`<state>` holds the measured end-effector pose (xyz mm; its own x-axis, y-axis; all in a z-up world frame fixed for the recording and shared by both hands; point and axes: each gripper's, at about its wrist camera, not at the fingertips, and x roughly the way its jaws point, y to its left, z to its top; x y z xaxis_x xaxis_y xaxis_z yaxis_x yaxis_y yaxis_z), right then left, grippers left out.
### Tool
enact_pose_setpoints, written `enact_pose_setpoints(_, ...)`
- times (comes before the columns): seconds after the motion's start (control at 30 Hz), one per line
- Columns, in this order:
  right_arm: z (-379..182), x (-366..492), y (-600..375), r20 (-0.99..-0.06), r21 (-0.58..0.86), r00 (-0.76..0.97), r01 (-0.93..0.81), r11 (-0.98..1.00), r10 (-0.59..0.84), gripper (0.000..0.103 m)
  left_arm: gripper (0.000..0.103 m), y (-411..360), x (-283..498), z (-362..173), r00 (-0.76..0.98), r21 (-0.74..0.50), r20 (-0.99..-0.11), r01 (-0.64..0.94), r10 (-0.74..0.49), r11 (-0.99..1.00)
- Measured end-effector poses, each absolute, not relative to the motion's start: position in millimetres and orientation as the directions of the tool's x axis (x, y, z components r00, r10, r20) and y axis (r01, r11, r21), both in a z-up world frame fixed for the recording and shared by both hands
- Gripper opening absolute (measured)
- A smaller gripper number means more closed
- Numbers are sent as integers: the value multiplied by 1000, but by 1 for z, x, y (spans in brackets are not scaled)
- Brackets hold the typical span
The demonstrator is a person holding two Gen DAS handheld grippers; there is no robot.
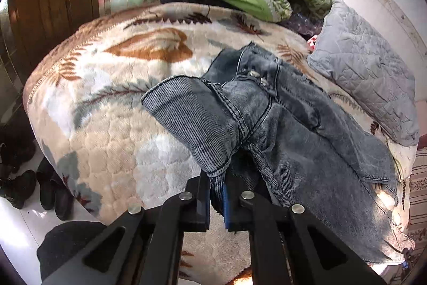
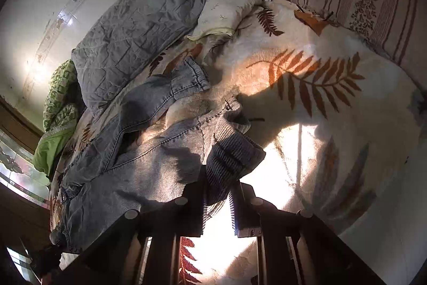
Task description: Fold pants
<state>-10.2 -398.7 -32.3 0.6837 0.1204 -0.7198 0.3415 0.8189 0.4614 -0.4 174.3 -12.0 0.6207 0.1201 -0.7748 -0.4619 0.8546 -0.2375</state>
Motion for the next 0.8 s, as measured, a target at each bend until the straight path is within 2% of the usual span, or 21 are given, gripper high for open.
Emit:
enact_pose_setpoints(0.1,-15,-12,-393,-708,394,704,324,860,60,14,8,173,-13,-2,634,-223,-758,-469,150,855)
enact_pose_setpoints(0.2,-34,-10,-396,-758,361,651,354,863,50,14,13,182,-15,-34,528,-223,-844,-503,93,835)
enact_pose_setpoints(0.3,-79,-3,-402,-862,327,497,396,858,99,19,29,190,-12,-57,457,-221,-887,-534,59,816)
enact_pose_setpoints(0.33,-86,-4,-404,-872,333,476,412,848,112,22,45,192,-14,-53,460,-211,-884,-545,79,811)
enact_pose_setpoints(0.37,-85,-6,-406,-870,338,480,418,843,111,30,56,193,-16,-46,470,-197,-876,-552,107,810)
enact_pose_setpoints(0.4,-79,-9,-408,-866,328,492,428,842,87,39,59,193,-19,-36,493,-192,-861,-547,128,815)
enact_pose_setpoints(0.43,-71,-12,-410,-864,299,502,452,840,37,64,60,192,-22,-27,517,-185,-843,-538,149,822)
enact_pose_setpoints(0.47,-62,-16,-413,-852,276,524,477,834,-17,73,60,190,-24,-17,533,-162,-824,-544,191,823)
enact_pose_setpoints(0.57,-38,-23,-425,-808,300,586,505,809,-66,73,66,187,-27,10,597,-135,-756,-544,269,828)
enact_pose_setpoints(0.67,-23,-15,-426,-733,449,676,400,799,74,73,74,177,-17,25,657,-128,-707,-482,262,867)
enact_pose_setpoints(0.73,-25,0,-419,-710,500,685,328,802,162,73,75,169,-7,22,653,-109,-720,-440,235,891)
enact_pose_setpoints(0.8,-44,14,-411,-712,553,657,303,777,250,73,76,163,9,3,604,-77,-770,-404,203,911)
